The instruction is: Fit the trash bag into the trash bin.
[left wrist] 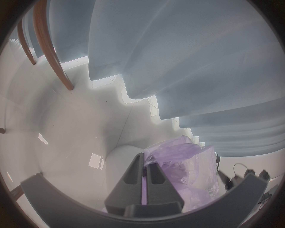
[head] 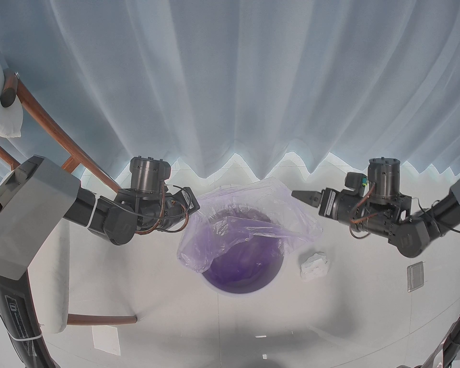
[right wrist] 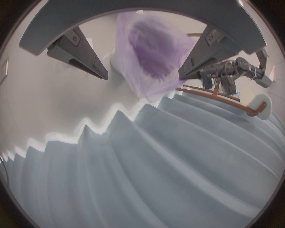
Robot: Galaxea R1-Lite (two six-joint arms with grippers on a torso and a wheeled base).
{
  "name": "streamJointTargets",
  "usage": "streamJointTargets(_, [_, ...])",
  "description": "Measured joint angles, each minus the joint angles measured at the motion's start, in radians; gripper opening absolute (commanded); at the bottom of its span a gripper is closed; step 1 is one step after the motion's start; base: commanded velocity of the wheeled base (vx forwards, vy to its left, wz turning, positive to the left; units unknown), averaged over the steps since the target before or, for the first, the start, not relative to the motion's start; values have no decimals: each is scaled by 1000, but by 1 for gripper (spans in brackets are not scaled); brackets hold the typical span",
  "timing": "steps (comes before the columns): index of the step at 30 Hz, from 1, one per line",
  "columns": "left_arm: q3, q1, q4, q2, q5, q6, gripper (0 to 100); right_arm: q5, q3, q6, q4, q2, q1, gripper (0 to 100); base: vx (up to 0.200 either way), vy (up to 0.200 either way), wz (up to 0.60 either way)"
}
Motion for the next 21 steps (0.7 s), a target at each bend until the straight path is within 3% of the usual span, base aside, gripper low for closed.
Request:
streamJointTargets(4, [16, -5, -3, -17, 0, -3, 0, -35, 134, 30, 35, -89, 56, 100, 0, 0, 0])
streamJointTargets(8, [37, -11, -4, -33, 1, -3, 0, -99, 193, 89, 51, -133, 179, 100, 0, 0, 0])
streamJointTargets(15, [58, -18, -6, -55, 2, -7, 0, -261, 174, 251, 57, -85, 391, 100, 0, 0, 0])
streamJointTargets(18, [62, -18, -9, -63, 1, -8, 0, -290, 154, 316, 61, -37, 447, 100, 0, 0, 0])
streamJointTargets(21, [64, -16, -20, -68, 2, -8, 0, -297, 143, 327, 62, -9, 470, 100, 0, 0, 0])
